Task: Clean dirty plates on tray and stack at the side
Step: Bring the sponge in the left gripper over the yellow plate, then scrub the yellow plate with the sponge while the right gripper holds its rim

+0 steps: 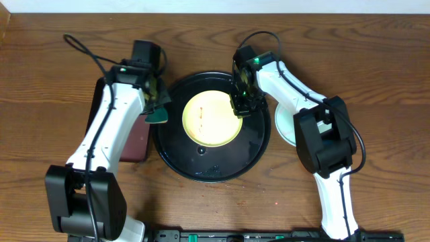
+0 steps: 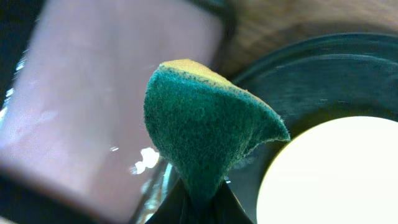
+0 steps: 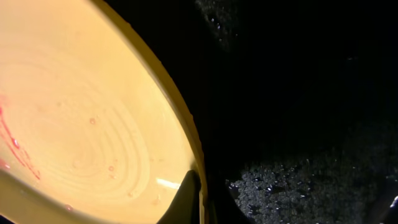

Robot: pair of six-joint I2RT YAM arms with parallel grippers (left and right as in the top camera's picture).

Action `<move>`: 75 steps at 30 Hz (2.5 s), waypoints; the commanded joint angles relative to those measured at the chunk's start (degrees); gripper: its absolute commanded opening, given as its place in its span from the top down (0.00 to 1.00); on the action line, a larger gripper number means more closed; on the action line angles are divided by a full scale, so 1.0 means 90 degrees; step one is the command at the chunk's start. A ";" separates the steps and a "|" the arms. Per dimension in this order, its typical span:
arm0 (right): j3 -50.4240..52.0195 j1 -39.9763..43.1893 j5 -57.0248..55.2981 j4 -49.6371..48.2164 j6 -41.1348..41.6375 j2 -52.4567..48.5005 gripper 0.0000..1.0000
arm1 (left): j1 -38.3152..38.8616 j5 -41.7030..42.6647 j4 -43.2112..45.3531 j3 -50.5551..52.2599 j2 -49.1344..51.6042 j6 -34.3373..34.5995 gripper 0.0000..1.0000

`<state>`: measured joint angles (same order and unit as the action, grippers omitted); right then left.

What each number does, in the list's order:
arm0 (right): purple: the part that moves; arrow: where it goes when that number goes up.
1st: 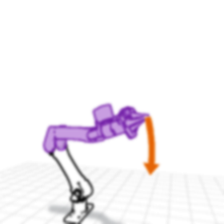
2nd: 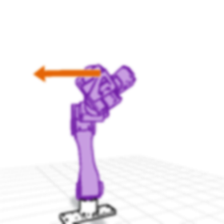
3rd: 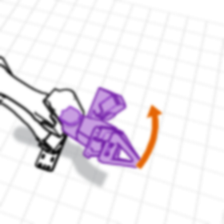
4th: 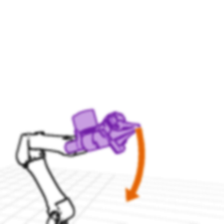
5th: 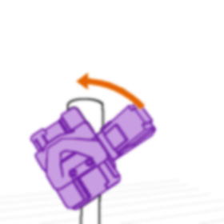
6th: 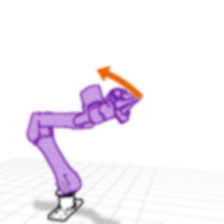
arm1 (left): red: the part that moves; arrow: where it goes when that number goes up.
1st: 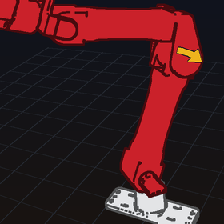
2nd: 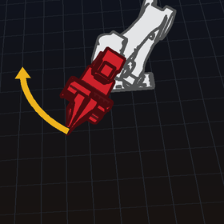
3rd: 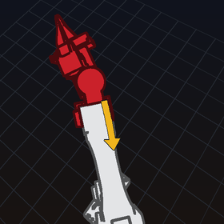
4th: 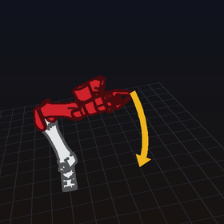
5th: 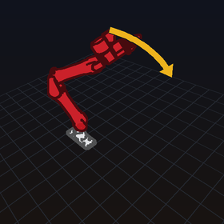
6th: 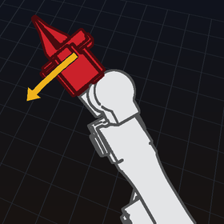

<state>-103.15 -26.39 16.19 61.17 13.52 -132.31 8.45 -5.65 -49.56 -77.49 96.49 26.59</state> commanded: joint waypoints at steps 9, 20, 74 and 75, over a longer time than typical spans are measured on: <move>0.0607 -0.0032 -0.0058 -0.0471 0.0168 -0.0104 0.99 | 0.0721 0.0663 0.0512 0.0046 0.0646 -0.0119 0.93; 0.0607 -0.0032 -0.0053 -0.0481 0.0168 -0.0104 0.99 | 0.1438 0.0950 0.0833 0.0046 0.1498 -0.0153 0.93; 0.0607 -0.0075 -0.0083 -0.0515 0.0189 -0.0104 0.99 | 0.1503 0.1501 0.1576 0.0039 0.2055 -0.0925 0.93; 0.0607 -0.0073 -0.0083 -0.0515 0.0187 -0.0104 0.99 | 0.1503 0.0933 0.1576 0.0039 0.2055 -0.0646 0.92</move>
<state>-99.68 -26.00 18.24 56.25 14.70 -130.74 22.35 17.69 -35.83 -77.71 114.15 14.02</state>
